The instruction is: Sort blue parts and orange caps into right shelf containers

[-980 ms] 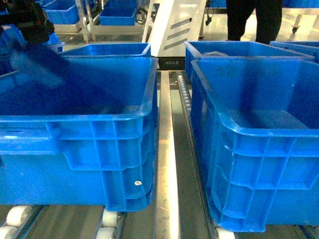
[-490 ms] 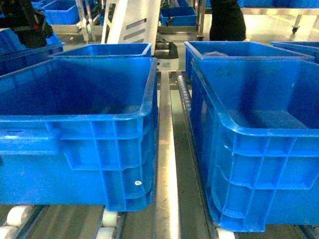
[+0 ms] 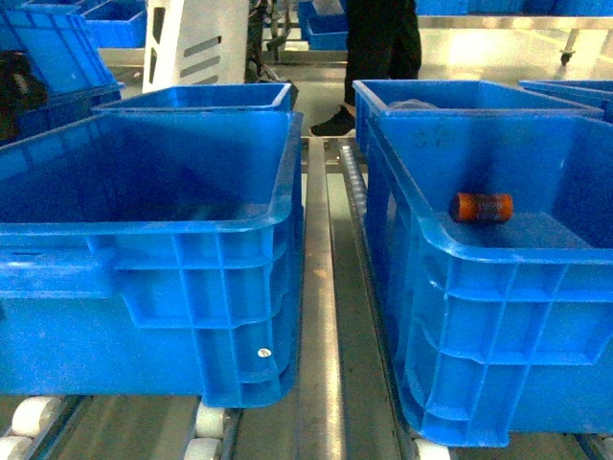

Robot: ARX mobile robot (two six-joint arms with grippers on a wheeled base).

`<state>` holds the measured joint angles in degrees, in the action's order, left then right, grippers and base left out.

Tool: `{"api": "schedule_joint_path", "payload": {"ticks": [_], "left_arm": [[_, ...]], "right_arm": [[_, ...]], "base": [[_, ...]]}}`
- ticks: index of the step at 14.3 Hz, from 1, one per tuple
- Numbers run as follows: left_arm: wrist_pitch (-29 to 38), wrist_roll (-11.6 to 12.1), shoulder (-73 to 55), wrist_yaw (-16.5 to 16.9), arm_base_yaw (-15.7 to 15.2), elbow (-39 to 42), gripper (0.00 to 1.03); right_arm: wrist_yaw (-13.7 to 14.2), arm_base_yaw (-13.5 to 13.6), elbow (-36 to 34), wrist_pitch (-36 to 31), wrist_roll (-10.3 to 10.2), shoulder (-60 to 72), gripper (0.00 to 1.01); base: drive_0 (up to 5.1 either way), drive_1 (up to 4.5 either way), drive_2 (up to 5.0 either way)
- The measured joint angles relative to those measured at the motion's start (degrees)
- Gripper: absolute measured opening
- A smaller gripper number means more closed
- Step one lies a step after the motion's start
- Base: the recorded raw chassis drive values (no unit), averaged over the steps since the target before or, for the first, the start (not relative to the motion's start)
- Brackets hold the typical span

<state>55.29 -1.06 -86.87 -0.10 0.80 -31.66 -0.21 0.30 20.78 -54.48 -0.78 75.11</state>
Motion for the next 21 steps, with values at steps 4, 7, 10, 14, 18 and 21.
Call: {"api": "schedule_joint_path", "payload": {"ticks": [4,7,10,14,18,21], "left_arm": [[1.6,0.02,6.32,-0.17,-1.09,8.02,0.32],[1.2,0.09,15.85,0.04,-0.74,17.4,0.02],[-2.23,0.09,24.57,0.07,-0.74,23.23,0.02],[-6.08,0.09,34.12,0.09,-0.74,29.35,0.02],[-18.16,0.09,48.46,0.09,-0.74,30.77,0.02],[-26.23,0.09,57.33,0.09,-0.74,30.8,0.02]], "right_arm": [[0.0,0.0,-5.84,0.5,0.35,-5.55,0.25],[0.0,0.0,-12.11,3.56,0.57,-14.95,0.01],[0.0,0.0,-17.09,2.64,0.59,-20.96,0.01],[0.0,0.0,-19.76,14.75,0.59,-33.83,0.01],[0.02,0.0,-20.02,26.01,0.59,-46.25,0.01],[0.02,0.0,-20.04,32.74,0.59,-53.27,0.01]], "base": [[0.0,0.0,0.0],[0.0,0.0,0.0],[0.0,0.0,0.0],[0.0,0.0,0.0],[0.0,0.0,0.0],[0.0,0.0,0.0]]}}
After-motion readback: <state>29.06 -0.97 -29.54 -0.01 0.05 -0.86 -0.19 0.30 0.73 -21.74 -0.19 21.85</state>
